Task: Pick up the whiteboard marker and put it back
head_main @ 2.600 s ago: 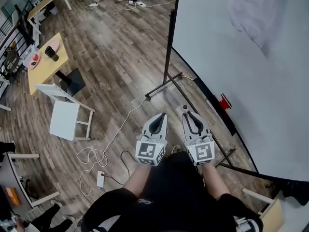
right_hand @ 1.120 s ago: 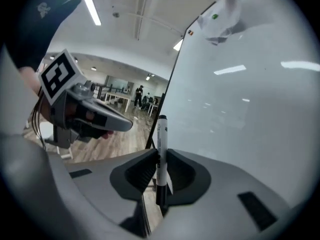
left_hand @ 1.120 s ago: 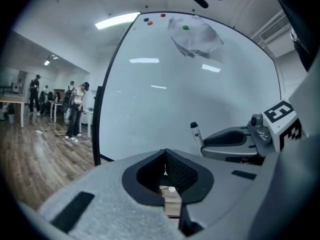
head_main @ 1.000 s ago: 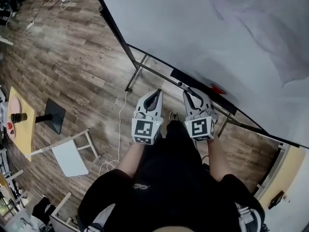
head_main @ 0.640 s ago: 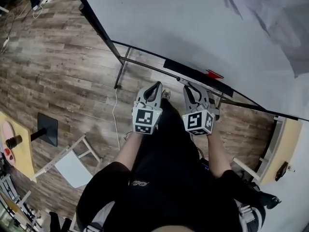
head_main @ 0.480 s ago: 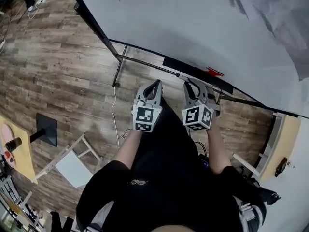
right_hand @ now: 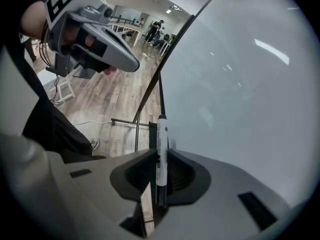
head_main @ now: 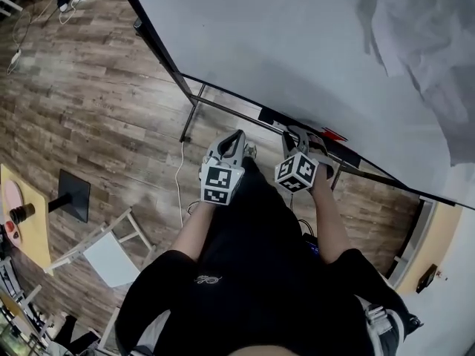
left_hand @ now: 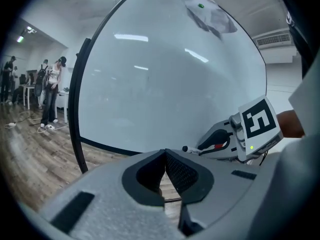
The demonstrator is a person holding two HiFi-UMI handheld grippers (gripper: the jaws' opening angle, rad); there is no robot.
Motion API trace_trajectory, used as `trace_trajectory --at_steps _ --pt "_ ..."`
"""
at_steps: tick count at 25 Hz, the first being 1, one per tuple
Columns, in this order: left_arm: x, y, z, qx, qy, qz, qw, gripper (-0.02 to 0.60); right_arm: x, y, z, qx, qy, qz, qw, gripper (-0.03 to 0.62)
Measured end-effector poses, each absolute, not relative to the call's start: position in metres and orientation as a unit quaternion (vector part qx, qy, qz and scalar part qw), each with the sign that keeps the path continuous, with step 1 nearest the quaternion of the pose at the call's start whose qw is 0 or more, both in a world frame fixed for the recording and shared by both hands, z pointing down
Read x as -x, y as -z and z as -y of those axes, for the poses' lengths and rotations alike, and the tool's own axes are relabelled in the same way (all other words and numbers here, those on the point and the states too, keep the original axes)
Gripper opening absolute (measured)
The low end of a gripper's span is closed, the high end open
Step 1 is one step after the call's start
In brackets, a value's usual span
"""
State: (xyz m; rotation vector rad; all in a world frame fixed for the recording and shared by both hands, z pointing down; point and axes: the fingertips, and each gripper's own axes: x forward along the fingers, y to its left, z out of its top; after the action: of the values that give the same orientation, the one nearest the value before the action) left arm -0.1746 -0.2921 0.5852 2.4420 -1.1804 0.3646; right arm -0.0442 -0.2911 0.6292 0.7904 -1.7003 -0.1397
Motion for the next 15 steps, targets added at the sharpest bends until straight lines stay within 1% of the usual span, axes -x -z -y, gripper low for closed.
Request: trace_trajectory --at_steps 9,15 --pt "0.155 -0.593 0.311 -0.875 -0.139 0.411 0.216 0.006 0.031 -0.666 0.301 -0.313 0.032 0.721 0.618 0.057" --pt "0.147 -0.626 0.314 -0.867 -0.161 0.410 0.231 0.006 0.029 -0.673 0.303 -0.309 0.022 0.721 0.619 0.057"
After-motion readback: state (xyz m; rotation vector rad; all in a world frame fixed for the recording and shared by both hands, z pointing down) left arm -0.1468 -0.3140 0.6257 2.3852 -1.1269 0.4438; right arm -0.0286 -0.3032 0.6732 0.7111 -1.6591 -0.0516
